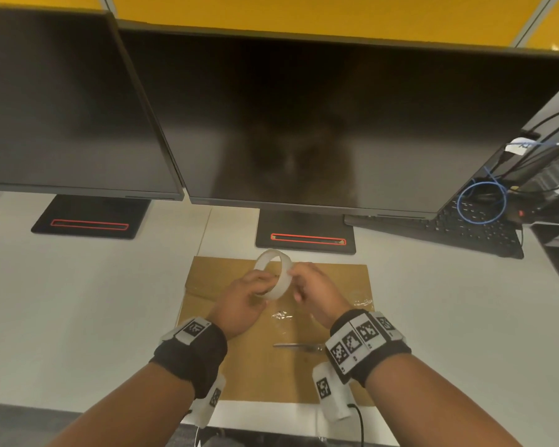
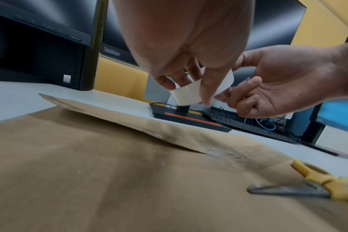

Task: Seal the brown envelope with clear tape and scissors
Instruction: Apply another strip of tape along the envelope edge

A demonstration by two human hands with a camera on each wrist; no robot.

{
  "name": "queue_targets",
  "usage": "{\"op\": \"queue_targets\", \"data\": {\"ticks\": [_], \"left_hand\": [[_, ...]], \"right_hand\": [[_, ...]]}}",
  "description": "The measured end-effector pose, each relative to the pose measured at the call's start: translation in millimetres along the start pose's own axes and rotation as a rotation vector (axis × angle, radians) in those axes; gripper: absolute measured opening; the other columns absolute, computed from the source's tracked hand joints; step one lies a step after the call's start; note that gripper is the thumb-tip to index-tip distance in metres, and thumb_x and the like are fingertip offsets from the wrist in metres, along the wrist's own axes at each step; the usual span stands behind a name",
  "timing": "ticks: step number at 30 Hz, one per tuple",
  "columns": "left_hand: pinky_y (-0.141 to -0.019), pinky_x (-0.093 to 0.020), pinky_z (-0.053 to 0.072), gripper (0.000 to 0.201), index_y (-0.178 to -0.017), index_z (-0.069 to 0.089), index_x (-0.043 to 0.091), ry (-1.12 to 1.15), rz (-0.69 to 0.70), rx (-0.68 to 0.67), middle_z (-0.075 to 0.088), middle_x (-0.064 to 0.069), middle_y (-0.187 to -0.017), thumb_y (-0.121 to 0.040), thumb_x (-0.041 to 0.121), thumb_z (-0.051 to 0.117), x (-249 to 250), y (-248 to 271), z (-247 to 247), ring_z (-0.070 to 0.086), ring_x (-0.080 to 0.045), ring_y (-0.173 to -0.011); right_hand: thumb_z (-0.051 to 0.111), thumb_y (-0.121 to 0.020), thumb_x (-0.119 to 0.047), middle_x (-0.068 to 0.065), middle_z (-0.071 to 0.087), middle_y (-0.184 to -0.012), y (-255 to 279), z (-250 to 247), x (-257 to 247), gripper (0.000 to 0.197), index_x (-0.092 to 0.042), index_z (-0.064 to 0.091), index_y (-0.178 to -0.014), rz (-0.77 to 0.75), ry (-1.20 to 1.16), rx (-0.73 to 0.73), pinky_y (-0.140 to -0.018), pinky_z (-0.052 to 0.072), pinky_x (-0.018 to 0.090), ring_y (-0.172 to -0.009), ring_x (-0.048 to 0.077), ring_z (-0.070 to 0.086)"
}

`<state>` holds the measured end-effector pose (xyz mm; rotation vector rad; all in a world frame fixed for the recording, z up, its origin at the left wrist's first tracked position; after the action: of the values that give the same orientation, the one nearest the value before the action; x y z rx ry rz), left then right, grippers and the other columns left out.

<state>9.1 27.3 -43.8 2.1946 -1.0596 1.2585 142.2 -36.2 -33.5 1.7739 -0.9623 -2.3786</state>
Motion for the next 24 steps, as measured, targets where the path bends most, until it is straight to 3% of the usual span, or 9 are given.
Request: {"op": "queue_targets", "data": {"ticks": [2, 4, 8, 12, 14, 17, 19, 22, 24], "left_hand": [[-0.090, -0.035, 0.051, 0.060, -0.116, 0.057, 0.037, -0.128, 0.118, 0.026, 0.059, 0.019, -0.115, -0.074, -0.006, 0.059, 1.4, 0.0, -0.7, 0.062, -0.013, -0.099], [-0.084, -0.036, 0.052, 0.052, -0.112, 0.058, 0.034, -0.247, 0.199, 0.040, 0.063, 0.006, -0.116, -0.073, -0.002, 0.055, 3.6, 0.0, -1.3, 0.064, -0.021, -0.091], [-0.084, -0.036, 0.047, 0.045, -0.107, 0.057, 0.038, -0.372, 0.230, 0.071, 0.063, 0.011, -0.117, -0.077, 0.004, 0.053, 3.8, 1.9, -3.0, 0.061, -0.026, -0.087], [-0.082, -0.034, 0.044, 0.058, -0.109, 0.058, 0.037, -0.432, 0.245, 0.075, 0.065, 0.007, -0.117, -0.070, -0.006, 0.062, 0.4, -1.0, -5.0, 0.062, -0.027, -0.086], [-0.082, -0.036, 0.046, 0.052, -0.106, 0.061, 0.034, -0.419, 0.237, 0.090, 0.067, 0.004, -0.115, -0.070, -0.003, 0.061, 0.6, -1.9, -9.2, 0.064, -0.027, -0.086], [-0.085, -0.030, 0.050, 0.030, -0.099, 0.064, 0.030, -0.200, 0.187, 0.045, 0.059, 0.025, -0.111, -0.075, 0.013, 0.059, 6.0, 0.7, -7.5, 0.062, -0.014, -0.092], [-0.089, -0.023, 0.048, 0.023, -0.096, 0.068, 0.027, -0.010, 0.060, 0.023, 0.059, 0.027, -0.106, -0.075, 0.034, 0.062, 9.6, 0.5, -4.7, 0.060, -0.008, -0.097], [-0.084, -0.042, 0.051, 0.047, -0.091, 0.068, 0.015, 0.115, -0.135, -0.001, 0.066, -0.001, -0.092, -0.074, 0.058, 0.060, 1.7, -1.2, 0.4, 0.061, -0.019, -0.088], [-0.078, -0.046, 0.050, 0.050, -0.091, 0.062, 0.011, 0.141, -0.156, -0.005, 0.064, -0.014, -0.087, -0.078, 0.060, 0.055, -0.7, -1.0, 2.7, 0.059, -0.024, -0.079]], "right_hand": [[0.046, -0.089, -0.024, 0.003, 0.051, -0.065, 1.2, 2.5, 2.3, 0.015, -0.015, 0.054, -0.080, 0.068, -0.024, -0.053, -0.045, 0.026, 0.024, -0.039, 0.011, 0.037], [0.044, -0.091, -0.027, 0.006, 0.055, -0.073, 1.9, 1.8, 5.8, 0.019, -0.016, 0.058, -0.084, 0.117, -0.027, -0.079, -0.046, 0.029, 0.023, -0.043, 0.012, 0.038], [0.047, -0.090, -0.035, 0.010, 0.060, -0.089, 2.7, 2.1, 7.6, 0.022, -0.019, 0.062, -0.093, 0.137, -0.051, -0.135, -0.048, 0.036, 0.023, -0.056, 0.016, 0.043], [0.043, -0.094, -0.032, 0.001, 0.065, -0.083, 5.8, 7.5, 5.0, 0.026, -0.018, 0.064, -0.088, 0.115, -0.066, -0.178, -0.049, 0.037, 0.022, -0.052, 0.015, 0.041], [0.046, -0.094, -0.029, -0.001, 0.064, -0.079, 5.3, 9.1, 1.5, 0.027, -0.019, 0.067, -0.081, 0.070, -0.049, -0.157, -0.050, 0.036, 0.022, -0.052, 0.014, 0.042], [0.055, -0.092, -0.019, 0.002, 0.054, -0.069, 1.8, 5.6, -4.3, 0.020, -0.016, 0.063, -0.074, 0.003, -0.067, -0.111, -0.054, 0.038, 0.021, -0.052, 0.012, 0.043], [0.056, -0.092, -0.015, 0.001, 0.053, -0.065, 0.4, 6.6, -3.7, 0.015, -0.010, 0.060, -0.079, -0.018, -0.073, -0.163, -0.059, 0.042, 0.021, -0.055, 0.012, 0.047], [0.057, -0.091, -0.011, 0.007, 0.061, -0.072, -0.3, 8.9, 0.5, 0.009, -0.003, 0.061, -0.092, -0.027, -0.018, -0.217, -0.066, 0.050, 0.020, -0.063, 0.014, 0.058], [0.061, -0.089, -0.011, 0.014, 0.061, -0.081, -3.2, 7.5, 0.3, 0.012, -0.001, 0.059, -0.097, -0.028, -0.008, -0.192, -0.066, 0.052, 0.019, -0.065, 0.014, 0.063]]}}
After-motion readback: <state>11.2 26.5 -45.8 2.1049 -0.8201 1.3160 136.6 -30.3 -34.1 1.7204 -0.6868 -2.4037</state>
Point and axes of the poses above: each hand's wrist, its own y-axis away from the middle knuckle, its own z-axis out of the palm, x = y × z, the point moved 5 cm from there along -y, towards the middle knuckle
